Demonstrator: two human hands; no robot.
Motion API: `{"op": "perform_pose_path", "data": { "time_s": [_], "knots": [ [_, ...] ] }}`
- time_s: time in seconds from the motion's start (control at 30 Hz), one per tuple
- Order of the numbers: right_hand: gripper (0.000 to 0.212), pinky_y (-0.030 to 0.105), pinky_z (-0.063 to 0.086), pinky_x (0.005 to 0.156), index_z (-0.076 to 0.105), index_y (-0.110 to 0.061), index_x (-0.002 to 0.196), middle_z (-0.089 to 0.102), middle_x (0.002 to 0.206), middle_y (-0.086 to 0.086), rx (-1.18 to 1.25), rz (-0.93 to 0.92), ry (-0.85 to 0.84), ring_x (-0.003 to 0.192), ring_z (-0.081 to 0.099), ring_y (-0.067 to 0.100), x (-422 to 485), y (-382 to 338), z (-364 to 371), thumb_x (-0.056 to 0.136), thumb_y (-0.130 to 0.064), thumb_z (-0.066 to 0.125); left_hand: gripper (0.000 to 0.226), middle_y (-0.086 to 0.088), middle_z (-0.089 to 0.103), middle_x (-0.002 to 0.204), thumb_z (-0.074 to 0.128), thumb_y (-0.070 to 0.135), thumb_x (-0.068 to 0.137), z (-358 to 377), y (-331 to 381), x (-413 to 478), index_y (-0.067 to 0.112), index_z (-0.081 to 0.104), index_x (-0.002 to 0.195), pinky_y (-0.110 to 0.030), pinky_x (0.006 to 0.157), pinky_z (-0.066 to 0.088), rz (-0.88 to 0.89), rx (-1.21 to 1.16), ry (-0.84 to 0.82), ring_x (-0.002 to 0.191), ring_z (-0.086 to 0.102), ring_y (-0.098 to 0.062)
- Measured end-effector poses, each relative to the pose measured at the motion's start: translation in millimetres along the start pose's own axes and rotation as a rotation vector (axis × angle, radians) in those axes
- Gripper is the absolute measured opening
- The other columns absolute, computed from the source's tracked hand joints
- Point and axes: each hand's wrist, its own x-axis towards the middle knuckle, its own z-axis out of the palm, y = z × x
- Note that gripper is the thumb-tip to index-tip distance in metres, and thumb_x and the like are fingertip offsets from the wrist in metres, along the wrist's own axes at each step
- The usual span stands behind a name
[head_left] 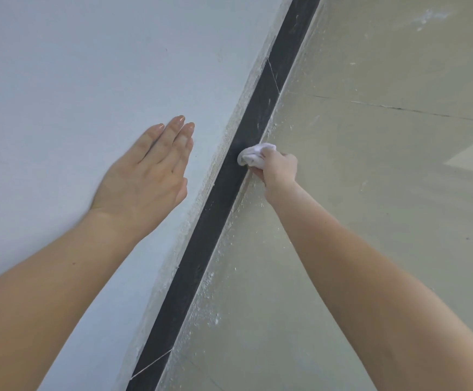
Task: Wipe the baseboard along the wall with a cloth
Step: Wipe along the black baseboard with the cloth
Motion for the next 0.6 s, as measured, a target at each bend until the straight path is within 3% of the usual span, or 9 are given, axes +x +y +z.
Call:
{"op": "perform_pose_path", "data": {
  "time_s": [0.07,0.13,0.3,0.37,0.47,0.5,0.6],
  "knots": [
    [0.022,0.045,0.059,0.077,0.06,0.005,0.078,0.069,0.069,0.014,0.043,-0.032,0.104,0.062,0.061,0.022,-3.6,3.1,-4.9,0.082,-0.012,0.047,0.06,-0.015,0.021,0.155,0.013,0.03,0.097,-1.2,-0.6,0.5,-0.004,0.026,0.146,-0.04,0.117,0.004,-0.003,-0.005,-0.01,0.144,0.017,-0.03],
    [0.016,0.037,0.058,0.066,0.055,-0.004,0.075,0.063,0.071,0.01,0.002,0.026,0.121,0.06,0.06,0.022,-14.3,14.5,-8.8,0.084,-0.017,0.051,0.06,-0.015,0.021,0.155,0.014,0.03,0.097,-3.7,-1.1,1.3,-0.003,0.025,0.146,-0.04,0.117,0.004,0.001,0.011,-0.026,0.144,0.016,-0.03],
    [0.009,0.044,0.06,0.068,0.052,-0.009,0.071,0.058,0.075,0.009,-0.406,0.298,-0.268,0.065,0.065,0.029,-61.0,54.1,-0.2,0.079,-0.013,0.055,0.06,-0.014,0.017,0.156,0.018,0.033,0.099,-11.0,-2.6,2.1,-0.002,0.02,0.147,-0.039,0.117,0.001,0.002,0.036,-0.07,0.145,0.013,-0.028],
    [0.01,0.033,0.058,0.065,0.047,-0.01,0.071,0.053,0.075,0.007,-0.387,0.267,-0.272,0.071,0.065,0.028,-62.0,48.8,12.3,0.079,-0.011,0.052,0.063,-0.013,0.015,0.157,0.019,0.036,0.097,-17.6,-3.9,4.1,-0.001,0.019,0.148,-0.039,0.117,0.0,-0.002,0.021,-0.1,0.145,0.011,-0.028],
    [0.012,0.045,0.057,0.078,0.045,-0.008,0.069,0.054,0.075,0.01,-0.322,0.147,-0.199,0.08,0.066,0.033,-45.6,15.4,24.4,0.08,-0.005,0.048,0.065,-0.013,0.005,0.158,0.017,0.035,0.096,-26.9,-4.9,5.6,-0.001,0.01,0.149,-0.039,0.114,-0.01,0.005,-0.024,-0.167,0.146,0.0,-0.028],
    [0.015,0.046,0.058,0.078,0.045,-0.008,0.068,0.055,0.075,0.012,-0.257,0.132,-0.196,0.076,0.065,0.033,-39.1,0.9,23.9,0.083,-0.002,0.048,0.065,-0.012,-0.001,0.159,0.017,0.034,0.096,-28.9,-5.3,5.7,-0.001,0.004,0.149,-0.039,0.113,-0.014,0.004,-0.058,-0.195,0.146,-0.005,-0.028],
    [0.02,0.029,0.051,0.069,0.043,-0.006,0.066,0.051,0.076,0.012,-0.062,0.116,-0.247,0.063,0.051,0.027,-27.4,-35.8,11.5,0.083,0.003,0.046,0.065,-0.01,-0.015,0.157,0.019,0.029,0.096,-39.7,-9.7,9.1,0.001,-0.008,0.149,-0.037,0.111,-0.02,0.004,-0.191,-0.348,0.143,-0.019,-0.025]
  ]
}}
